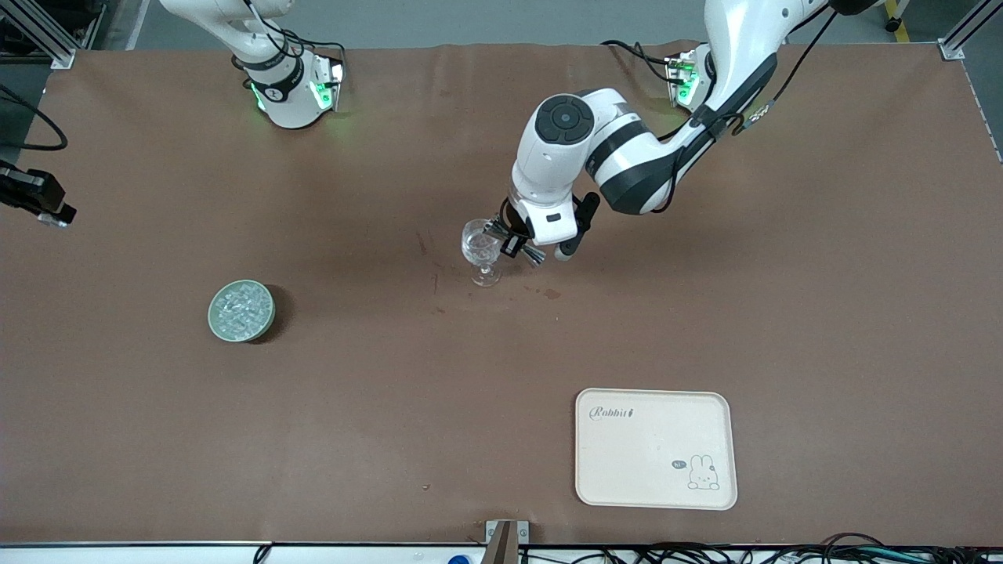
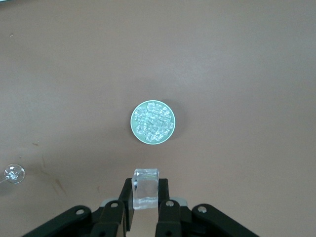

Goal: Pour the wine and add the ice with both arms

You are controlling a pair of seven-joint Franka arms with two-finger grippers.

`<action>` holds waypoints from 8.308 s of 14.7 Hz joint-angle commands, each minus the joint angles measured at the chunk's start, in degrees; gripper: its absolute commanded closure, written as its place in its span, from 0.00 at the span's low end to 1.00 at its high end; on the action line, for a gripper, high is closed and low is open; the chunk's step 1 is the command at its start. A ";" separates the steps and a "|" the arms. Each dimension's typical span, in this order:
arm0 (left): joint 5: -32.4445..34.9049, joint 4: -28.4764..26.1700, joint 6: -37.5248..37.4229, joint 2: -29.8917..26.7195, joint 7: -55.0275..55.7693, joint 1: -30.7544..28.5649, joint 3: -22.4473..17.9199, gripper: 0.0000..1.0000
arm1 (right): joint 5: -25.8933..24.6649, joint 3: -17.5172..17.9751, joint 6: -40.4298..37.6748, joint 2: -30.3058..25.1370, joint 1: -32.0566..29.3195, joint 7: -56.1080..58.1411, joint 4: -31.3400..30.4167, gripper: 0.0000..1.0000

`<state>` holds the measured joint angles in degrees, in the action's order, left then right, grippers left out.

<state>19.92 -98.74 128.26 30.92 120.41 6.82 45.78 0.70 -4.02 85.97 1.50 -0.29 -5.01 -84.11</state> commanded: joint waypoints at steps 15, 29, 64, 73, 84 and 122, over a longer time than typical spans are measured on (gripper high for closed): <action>-57.95 2.67 -5.64 -6.67 -37.95 -1.02 -18.25 1.00 | 0.96 13.75 -2.13 -0.36 1.34 -23.87 -0.18 0.96; -90.11 23.50 -10.58 13.54 -51.23 -1.02 -43.12 0.99 | -4.29 34.25 17.82 14.74 12.40 -65.28 -0.79 0.96; -95.11 16.64 -0.54 15.58 -74.10 -1.02 -47.27 0.00 | -14.15 34.25 24.68 27.68 20.42 -73.57 -4.04 0.53; -50.99 22.69 -6.10 6.79 -74.18 0.03 -49.83 0.00 | -13.97 34.34 17.93 24.97 17.09 -72.60 2.54 0.00; -36.36 23.59 -21.09 -9.29 -95.04 -0.85 -49.03 0.00 | -14.15 19.69 5.00 6.24 6.88 -38.44 2.46 0.00; -20.18 5.66 -30.70 -31.19 -115.23 -2.52 -42.00 0.00 | -0.44 -1.34 2.44 1.05 1.70 0.88 1.32 0.00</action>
<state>-0.54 -92.99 97.76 0.52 4.54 4.07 4.04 -0.36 -6.49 88.27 4.31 2.33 -4.87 -80.83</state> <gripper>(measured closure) 0.000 0.000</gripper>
